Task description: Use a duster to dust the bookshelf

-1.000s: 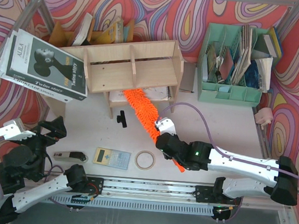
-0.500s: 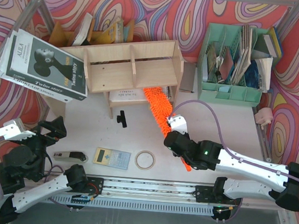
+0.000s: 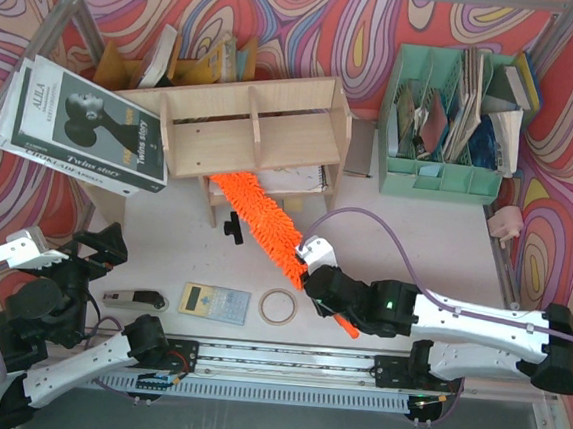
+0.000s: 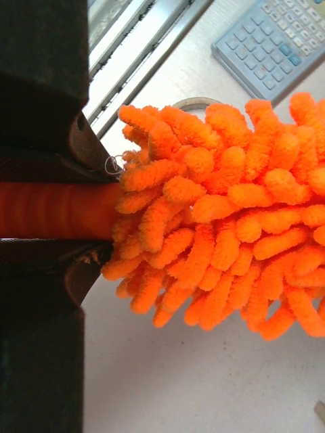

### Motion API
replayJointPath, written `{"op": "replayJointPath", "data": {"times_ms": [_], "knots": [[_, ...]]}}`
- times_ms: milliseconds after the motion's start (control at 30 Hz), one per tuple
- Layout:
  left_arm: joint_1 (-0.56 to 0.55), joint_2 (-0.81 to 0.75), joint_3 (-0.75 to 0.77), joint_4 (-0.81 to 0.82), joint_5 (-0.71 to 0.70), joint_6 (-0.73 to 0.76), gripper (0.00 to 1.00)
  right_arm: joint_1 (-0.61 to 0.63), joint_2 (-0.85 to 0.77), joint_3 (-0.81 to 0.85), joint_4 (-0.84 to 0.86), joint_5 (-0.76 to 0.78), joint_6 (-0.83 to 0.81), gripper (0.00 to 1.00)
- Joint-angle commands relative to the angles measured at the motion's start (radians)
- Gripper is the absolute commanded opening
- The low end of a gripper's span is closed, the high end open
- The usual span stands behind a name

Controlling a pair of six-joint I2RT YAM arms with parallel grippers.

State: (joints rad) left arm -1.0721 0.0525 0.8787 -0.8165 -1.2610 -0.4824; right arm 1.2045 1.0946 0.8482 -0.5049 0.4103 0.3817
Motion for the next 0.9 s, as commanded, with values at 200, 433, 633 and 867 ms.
{"op": "replayJointPath", "data": {"times_ms": [200,433,633,867], "knots": [[-0.004,-0.007,-0.010,0.009,-0.003,0.009,0.99,0.062,0.065,-0.002,0.013,-0.005,0.000,0.00],[-0.003,-0.006,-0.012,0.013,-0.004,0.011,0.98,0.062,0.016,0.061,0.028,0.066,-0.015,0.00],[-0.004,-0.008,-0.011,0.013,-0.005,0.012,0.98,0.062,-0.054,0.074,0.036,0.127,-0.005,0.00],[-0.003,-0.006,-0.012,0.012,-0.004,0.011,0.99,0.062,-0.034,-0.001,0.029,0.120,0.077,0.00]]}}
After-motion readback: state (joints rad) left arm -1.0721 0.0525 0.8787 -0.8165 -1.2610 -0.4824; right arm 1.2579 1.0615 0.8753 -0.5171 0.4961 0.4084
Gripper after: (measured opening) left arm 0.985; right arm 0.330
